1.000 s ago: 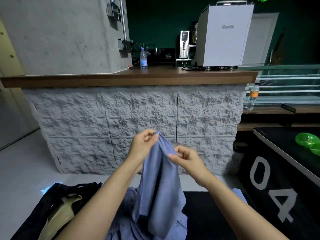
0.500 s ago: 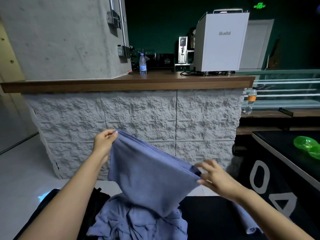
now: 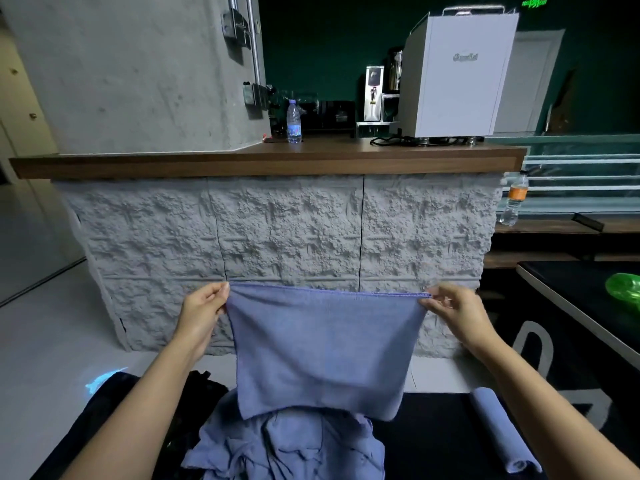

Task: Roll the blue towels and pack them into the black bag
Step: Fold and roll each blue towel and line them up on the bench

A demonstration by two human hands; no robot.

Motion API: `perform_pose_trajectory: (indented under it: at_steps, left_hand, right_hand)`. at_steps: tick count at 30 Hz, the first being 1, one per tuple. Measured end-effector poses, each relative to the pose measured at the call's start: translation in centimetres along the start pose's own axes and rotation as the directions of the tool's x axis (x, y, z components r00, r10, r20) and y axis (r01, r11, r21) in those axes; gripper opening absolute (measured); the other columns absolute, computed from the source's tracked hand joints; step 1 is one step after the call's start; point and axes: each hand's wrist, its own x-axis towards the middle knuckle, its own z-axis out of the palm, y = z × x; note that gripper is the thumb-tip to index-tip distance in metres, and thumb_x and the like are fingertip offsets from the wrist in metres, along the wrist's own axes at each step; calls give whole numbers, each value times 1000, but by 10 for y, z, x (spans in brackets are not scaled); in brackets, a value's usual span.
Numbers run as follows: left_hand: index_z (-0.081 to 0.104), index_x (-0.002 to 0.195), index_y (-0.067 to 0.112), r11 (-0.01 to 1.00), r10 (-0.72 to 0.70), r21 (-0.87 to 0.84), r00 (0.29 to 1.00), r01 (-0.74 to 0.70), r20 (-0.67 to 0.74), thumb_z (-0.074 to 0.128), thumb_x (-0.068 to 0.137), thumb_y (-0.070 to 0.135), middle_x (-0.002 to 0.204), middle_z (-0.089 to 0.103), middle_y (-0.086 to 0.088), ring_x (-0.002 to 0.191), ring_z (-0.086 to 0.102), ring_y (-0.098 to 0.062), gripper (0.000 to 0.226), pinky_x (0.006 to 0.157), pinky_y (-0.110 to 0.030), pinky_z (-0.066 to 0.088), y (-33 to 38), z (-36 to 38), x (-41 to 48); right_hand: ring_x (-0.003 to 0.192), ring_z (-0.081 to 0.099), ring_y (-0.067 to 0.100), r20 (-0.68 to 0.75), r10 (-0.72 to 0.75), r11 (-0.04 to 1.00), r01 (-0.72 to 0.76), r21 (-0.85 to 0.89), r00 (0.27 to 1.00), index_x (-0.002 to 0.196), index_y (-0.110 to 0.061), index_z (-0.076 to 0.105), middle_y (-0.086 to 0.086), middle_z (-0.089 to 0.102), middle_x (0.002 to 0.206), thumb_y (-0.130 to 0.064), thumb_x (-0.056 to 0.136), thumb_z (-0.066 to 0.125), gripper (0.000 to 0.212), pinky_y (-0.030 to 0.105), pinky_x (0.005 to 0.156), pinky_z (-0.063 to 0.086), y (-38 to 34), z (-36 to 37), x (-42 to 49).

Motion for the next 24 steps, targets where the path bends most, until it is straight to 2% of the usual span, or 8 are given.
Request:
perform_pose_trajectory:
  at_steps: [3,5,8,10,13,17,20,24]
  left_hand:
    - [62,86,6,976,-114,-182,992,122,55,45,95,4,68,71,3,63,65,-6,19,60,-15,52,7,-10,1]
    - [62,90,3,952,-219,-205,974,226,57,47,94,1,68,72,-1,61,68,-8,16,59,-18,55,7,-8,2]
    - [62,84,7,942,-309,-159,948,295,-73,55,90,3,56,68,3,48,63,-4,10,47,-16,52,-1,15,-2]
    - [66,86,6,960,-272,-96,956,261,-113,61,87,5,61,69,2,49,63,-4,5,48,-16,51,-5,45,-10]
    - [73,81,11,984,-176,1,984,177,-34,68,82,7,75,70,-6,64,60,-14,6,62,-24,49,-9,98,-33]
    - [73,75,16,992,-107,77,992,102,61,71,79,8,79,73,-4,66,65,-7,9,65,-22,51,-5,143,-57]
    - [74,84,10,991,-65,118,995,55,76,68,82,6,80,73,1,64,64,4,8,60,-13,49,-2,153,-63]
    - [73,88,6,998,-27,64,985,16,168,68,85,16,80,74,-3,73,68,-7,11,65,-17,53,4,154,-73]
  right_hand:
    - [60,51,1,197,71,818,-170,549,978,81,-2,57,0,54,69,-10,88,62,11,9,57,41,-11,-3,-7]
    - [56,50,6,283,148,677,-306,670,948,81,-4,57,3,53,67,-13,87,63,13,13,53,43,-16,0,-8]
    - [48,50,5,83,325,729,-306,612,942,71,-7,62,1,57,58,-8,84,69,15,14,44,40,-25,21,-2]
    - [48,50,6,-21,315,784,-248,569,949,66,-9,64,0,59,56,-6,84,68,19,16,44,43,-38,41,-1]
    - [53,55,12,-10,222,871,-194,451,975,66,-7,67,4,63,60,-9,83,70,17,25,48,50,-66,74,-8]
    - [56,63,17,-56,90,951,-69,300,994,63,-14,62,-3,64,57,-15,78,74,19,33,57,55,-92,99,-20]
    - [54,60,16,-100,74,956,-42,292,992,64,-14,60,-3,61,56,-16,79,73,20,29,57,49,-97,95,-23]
    - [59,64,19,-25,40,937,-29,349,999,73,-8,67,2,66,62,-14,87,65,15,30,60,54,-93,89,-26]
